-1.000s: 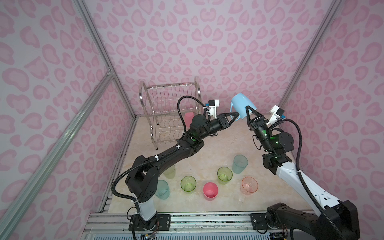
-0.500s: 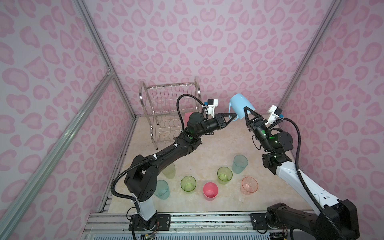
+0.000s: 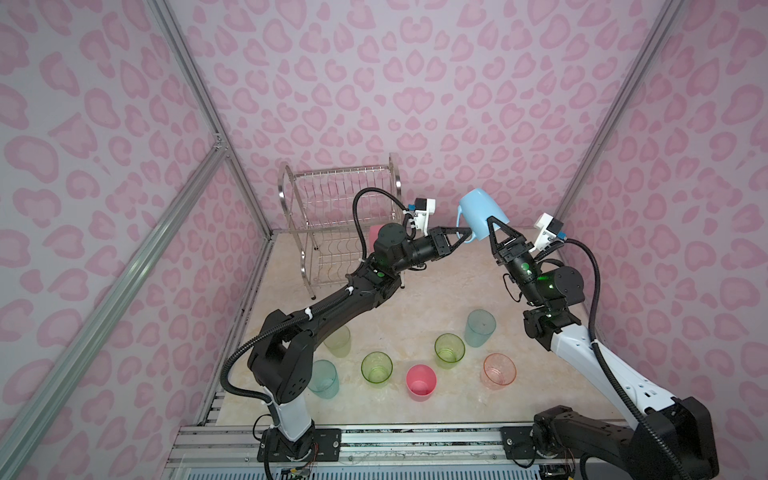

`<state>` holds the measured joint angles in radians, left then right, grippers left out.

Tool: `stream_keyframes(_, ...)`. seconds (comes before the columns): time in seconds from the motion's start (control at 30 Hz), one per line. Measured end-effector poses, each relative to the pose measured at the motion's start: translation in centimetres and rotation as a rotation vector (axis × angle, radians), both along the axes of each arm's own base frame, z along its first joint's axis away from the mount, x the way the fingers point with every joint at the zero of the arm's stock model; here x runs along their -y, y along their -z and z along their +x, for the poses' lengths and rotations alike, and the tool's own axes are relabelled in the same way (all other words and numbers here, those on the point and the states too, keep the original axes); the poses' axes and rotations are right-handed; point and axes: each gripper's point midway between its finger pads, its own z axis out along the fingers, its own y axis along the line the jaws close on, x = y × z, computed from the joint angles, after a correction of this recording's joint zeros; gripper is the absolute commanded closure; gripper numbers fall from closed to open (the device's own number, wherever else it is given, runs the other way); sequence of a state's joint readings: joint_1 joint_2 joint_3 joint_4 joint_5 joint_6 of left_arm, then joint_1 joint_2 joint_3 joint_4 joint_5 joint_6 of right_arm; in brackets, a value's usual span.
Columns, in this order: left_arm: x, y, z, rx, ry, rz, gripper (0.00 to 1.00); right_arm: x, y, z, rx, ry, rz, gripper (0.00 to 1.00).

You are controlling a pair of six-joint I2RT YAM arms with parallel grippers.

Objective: Load the cups into the dish rack
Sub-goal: 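Open and withdraw the right gripper while the left gripper carries the mug rackward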

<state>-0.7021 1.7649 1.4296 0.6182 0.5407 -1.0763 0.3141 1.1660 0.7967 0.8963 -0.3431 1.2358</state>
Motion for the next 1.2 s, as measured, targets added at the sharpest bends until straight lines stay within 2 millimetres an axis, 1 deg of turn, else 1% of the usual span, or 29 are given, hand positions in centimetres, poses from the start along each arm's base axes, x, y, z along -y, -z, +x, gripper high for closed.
stream_keyframes(0.1,-0.2,0.7,0.1,0.022,-0.026,0.042,0.91,-0.2,1.0,-0.3,-0.015,-0.01,-0.02,0.61)
stream_keyframes(0.17,-0.3,1.2,0.3,0.032,-0.045,0.07,0.91,-0.2,1.7,-0.5,-0.024,-0.008,-0.029,0.54)
stream_keyframes(0.3,-0.7,1.9,0.7,0.055,-0.088,0.128,0.92,-0.1,3.4,-0.7,-0.057,-0.008,-0.041,0.47)
stream_keyframes(0.53,-1.8,2.9,1.3,0.102,-0.174,0.223,0.92,0.6,5.9,-1.1,-0.116,0.017,-0.071,0.45)
stream_keyframes(0.7,-2.4,4.6,1.6,0.118,-0.215,0.321,0.92,1.5,7.3,-1.5,-0.156,0.047,-0.092,0.45)
stream_keyframes(0.87,-3.2,6.3,1.3,0.14,-0.255,0.434,0.92,2.2,7.8,-2.1,-0.174,0.083,-0.144,0.46)
stream_keyframes(0.97,-4.1,7.7,0.7,0.169,-0.283,0.523,0.93,2.9,8.0,-2.6,-0.18,0.123,-0.188,0.46)
stream_keyframes(1.07,-5.4,9.6,-0.1,0.193,-0.306,0.608,0.93,3.7,8.1,-2.8,-0.184,0.172,-0.239,0.46)
stream_keyframes(1.13,-6.7,11.3,-0.6,0.201,-0.33,0.68,0.93,4.1,8.4,-2.8,-0.189,0.203,-0.276,0.46)
stream_keyframes(1.2,-8.1,12.6,-0.9,0.209,-0.359,0.738,0.93,4.5,8.7,-2.8,-0.195,0.229,-0.311,0.47)
